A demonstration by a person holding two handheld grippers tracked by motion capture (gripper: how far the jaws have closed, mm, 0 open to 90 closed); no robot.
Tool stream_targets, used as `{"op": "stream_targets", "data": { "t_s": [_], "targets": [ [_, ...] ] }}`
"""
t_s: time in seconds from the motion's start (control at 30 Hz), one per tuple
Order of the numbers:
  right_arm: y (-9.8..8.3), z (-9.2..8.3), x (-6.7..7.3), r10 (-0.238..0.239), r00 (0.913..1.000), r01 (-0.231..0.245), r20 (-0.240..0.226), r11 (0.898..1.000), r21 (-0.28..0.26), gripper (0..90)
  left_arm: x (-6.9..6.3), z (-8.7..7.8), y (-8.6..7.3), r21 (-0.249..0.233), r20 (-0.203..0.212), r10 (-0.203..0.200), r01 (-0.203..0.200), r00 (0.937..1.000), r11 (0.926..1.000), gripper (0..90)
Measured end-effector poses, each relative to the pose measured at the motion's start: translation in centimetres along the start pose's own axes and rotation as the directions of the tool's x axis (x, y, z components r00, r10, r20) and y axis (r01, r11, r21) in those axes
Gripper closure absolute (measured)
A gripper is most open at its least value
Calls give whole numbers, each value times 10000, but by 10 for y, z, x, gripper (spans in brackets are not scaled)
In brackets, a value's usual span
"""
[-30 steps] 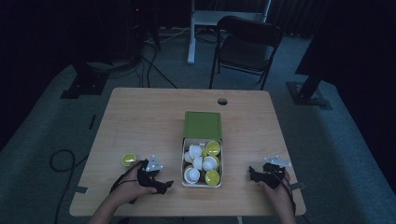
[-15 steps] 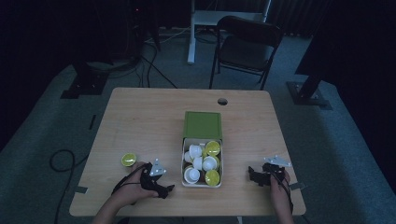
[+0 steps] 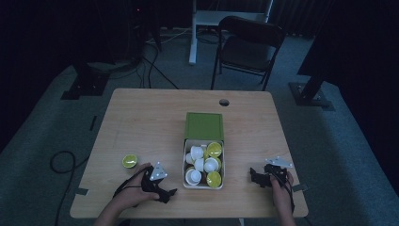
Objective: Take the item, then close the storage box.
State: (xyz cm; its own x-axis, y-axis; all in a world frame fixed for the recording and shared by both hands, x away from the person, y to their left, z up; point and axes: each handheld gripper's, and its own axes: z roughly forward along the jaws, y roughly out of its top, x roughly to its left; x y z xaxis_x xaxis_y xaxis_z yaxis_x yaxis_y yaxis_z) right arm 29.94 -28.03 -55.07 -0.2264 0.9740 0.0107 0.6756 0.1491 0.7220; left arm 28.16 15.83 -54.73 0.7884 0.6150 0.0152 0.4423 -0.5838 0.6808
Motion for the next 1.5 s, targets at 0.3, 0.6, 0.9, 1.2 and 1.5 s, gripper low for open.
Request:
{"op": "stream_targets", "data": {
  "t_s": [0.3,0.6,0.9,1.2,1.5],
  "targets": [
    [1,1,0,106,9999,-106,15,9999,-18,113,-3,1,1,4,-238,-239,239,9994,9997,9],
    [-3,-5,6,995,9920,-1025,-782,9941,-358,107,-3,-6,2,-141,-520,-223,216,9984,9997,10],
    [1,-28,33,-425,9576,163,-2849,9955,-937,107,-5,-27,21,-1406,336,-224,269,9992,9897,10],
    [6,-43,52,-910,8885,169,-4498,9860,-1661,107,-14,-26,34,-1895,491,-5,98,9988,9818,10],
    [13,-41,69,-1523,8489,499,-5061,9764,-2102,108,-12,-22,43,-2786,380,148,-36,9992,9604,10]
  ]
}}
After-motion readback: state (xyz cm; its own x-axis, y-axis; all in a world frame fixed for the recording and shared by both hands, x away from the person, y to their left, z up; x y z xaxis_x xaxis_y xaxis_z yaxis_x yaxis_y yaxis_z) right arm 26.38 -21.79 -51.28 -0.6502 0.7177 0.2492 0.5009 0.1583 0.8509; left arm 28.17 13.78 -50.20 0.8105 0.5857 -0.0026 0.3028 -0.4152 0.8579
